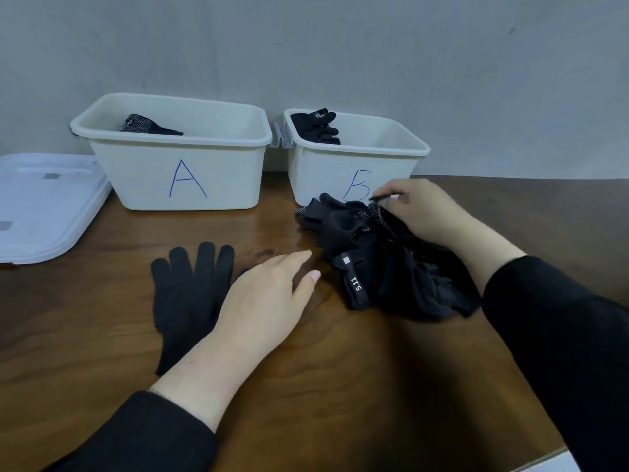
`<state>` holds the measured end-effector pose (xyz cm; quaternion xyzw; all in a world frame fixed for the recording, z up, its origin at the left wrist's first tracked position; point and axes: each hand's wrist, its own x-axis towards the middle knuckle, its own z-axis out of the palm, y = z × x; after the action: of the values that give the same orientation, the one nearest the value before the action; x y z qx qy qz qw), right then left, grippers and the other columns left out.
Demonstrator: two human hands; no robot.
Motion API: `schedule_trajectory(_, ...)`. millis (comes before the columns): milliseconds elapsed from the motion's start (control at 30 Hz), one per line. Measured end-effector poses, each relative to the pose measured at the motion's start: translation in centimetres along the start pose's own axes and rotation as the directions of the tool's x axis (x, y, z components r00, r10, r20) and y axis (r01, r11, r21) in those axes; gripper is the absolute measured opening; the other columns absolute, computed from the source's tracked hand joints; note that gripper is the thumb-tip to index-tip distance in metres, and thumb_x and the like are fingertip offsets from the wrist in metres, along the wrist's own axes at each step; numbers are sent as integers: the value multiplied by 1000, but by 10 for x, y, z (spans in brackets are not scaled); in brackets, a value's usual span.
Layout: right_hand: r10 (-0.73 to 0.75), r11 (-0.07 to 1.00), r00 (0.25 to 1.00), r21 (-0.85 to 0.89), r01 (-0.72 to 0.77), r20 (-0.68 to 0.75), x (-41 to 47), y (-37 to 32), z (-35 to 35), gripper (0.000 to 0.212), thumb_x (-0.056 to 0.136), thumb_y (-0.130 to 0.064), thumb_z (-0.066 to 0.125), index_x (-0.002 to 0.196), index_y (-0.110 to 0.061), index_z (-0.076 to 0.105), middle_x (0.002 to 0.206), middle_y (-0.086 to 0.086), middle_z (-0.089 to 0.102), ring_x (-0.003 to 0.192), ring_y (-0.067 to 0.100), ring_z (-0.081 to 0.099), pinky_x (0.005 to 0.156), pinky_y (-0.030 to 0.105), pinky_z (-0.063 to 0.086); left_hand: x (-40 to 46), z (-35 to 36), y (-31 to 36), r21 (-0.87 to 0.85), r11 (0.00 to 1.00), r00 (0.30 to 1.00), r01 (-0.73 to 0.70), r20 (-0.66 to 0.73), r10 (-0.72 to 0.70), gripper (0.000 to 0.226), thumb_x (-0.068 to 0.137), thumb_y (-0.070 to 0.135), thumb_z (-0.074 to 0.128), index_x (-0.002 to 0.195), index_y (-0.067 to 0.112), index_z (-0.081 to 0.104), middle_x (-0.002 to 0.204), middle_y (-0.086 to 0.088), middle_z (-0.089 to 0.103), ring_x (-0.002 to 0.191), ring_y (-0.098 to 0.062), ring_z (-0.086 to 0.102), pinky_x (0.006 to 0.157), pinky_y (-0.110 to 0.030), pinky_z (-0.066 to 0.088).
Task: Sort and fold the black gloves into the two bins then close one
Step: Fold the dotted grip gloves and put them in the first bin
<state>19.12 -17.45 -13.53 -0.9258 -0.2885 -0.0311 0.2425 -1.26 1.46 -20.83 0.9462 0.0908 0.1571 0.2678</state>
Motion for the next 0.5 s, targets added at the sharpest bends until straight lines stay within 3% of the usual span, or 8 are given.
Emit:
schedule_trajectory(67, 25, 996, 999, 91, -23, -27, 3, -12, -12, 13, 100, -26, 59, 95, -25, 71, 87, -16, 75, 69, 3, 59, 66, 20, 47, 1, -2, -2, -37, 999, 998, 0, -55, -2, 46, 103, 48, 43, 146, 32, 50, 147, 12, 54, 133, -9, 50, 104, -19, 35)
schedule_trajectory(100, 34, 989, 999, 144, -28, -36, 3, -20, -18, 13, 100, -26, 59, 95, -23, 71, 86, -14, 76, 65, 6, 59, 66, 25, 50, 2, -3, -3, -61, 998, 996, -4, -88, -2, 45, 103, 47, 44, 145, 31, 52, 146, 12, 55, 132, -8, 50, 102, -17, 33)
schedule_trajectory(200, 21, 960, 998, 278, -2, -63, -3, -50, -35, 18, 93, -35, 62, 92, -19, 70, 91, 2, 79, 77, 31, 69, 82, 55, 57, 2, -5, -2, -126, 992, 988, -18, -156, -2, 45, 102, 46, 45, 144, 31, 53, 144, 13, 56, 132, -5, 48, 102, -14, 30)
schedule_trajectory(233, 19, 947, 998, 322, 3, -66, -6, -59, -39, 20, 92, -37, 63, 93, -18, 70, 92, 7, 78, 82, 37, 71, 83, 57, 58, 1, -6, -1, -157, 987, 986, -21, -166, -6, 47, 102, 47, 44, 145, 32, 52, 144, 14, 55, 132, -3, 47, 104, -15, 31)
schedule_trajectory(367, 3, 796, 999, 605, -31, 46, -19, -89, -46, 13, 102, -18, 58, 104, -9, 68, 97, 13, 78, 81, 24, 72, 70, 36, 61, -2, -10, 2, -416, 907, 983, -56, -182, -23, 63, 93, 62, 43, 152, 44, 35, 150, 27, 43, 136, 2, 43, 114, -30, 39)
schedule_trajectory(433, 0, 743, 996, 666, -60, 89, -26, -100, -39, 15, 102, -17, 59, 105, -4, 67, 107, 26, 72, 81, 29, 67, 68, 36, 57, -3, -15, 2, -541, 838, 986, -76, -165, -18, 69, 92, 63, 53, 154, 50, 24, 153, 35, 33, 140, 3, 38, 117, -33, 36)
schedule_trajectory(500, -8, 683, 992, 725, -86, 125, -33, -113, -30, 21, 101, -16, 60, 107, 3, 66, 116, 34, 64, 84, 33, 63, 75, 41, 56, -5, -22, 3, -626, 773, 986, -99, -169, -10, 78, 88, 59, 66, 153, 50, 23, 152, 35, 36, 140, 5, 38, 117, -28, 35)
